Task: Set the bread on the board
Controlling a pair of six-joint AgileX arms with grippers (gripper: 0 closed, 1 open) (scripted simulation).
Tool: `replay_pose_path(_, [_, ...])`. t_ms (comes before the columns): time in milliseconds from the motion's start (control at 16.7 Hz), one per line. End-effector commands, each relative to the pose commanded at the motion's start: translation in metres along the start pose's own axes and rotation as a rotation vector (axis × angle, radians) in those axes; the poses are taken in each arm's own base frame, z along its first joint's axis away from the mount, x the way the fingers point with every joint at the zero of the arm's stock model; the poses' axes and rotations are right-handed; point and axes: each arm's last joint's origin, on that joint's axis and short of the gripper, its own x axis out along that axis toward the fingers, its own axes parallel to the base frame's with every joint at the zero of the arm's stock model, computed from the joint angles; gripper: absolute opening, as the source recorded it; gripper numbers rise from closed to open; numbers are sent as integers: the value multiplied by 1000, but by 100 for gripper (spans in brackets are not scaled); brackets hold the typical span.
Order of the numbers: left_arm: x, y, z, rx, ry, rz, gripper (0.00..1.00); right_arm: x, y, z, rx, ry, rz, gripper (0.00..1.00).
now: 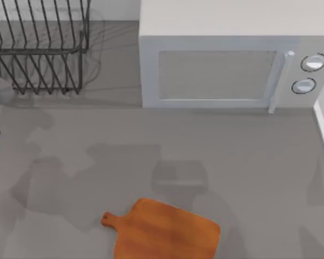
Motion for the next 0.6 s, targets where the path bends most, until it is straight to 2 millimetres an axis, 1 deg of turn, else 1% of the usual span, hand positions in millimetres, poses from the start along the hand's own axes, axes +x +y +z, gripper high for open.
replay_pose_path(120, [3,-19,23,-52,7,-4,0,0,0,0,0,0,0,100])
replay_pose_path(240, [8,-45,45,-119,20,-10,0,0,0,0,0,0,0,100])
replay_pose_path(420, [17,-95,75,-251,48,-14,0,0,0,0,0,0,0,100])
replay_pose_path(600, [25,-152,95,-406,70,-6,0,0,0,0,0,0,0,100])
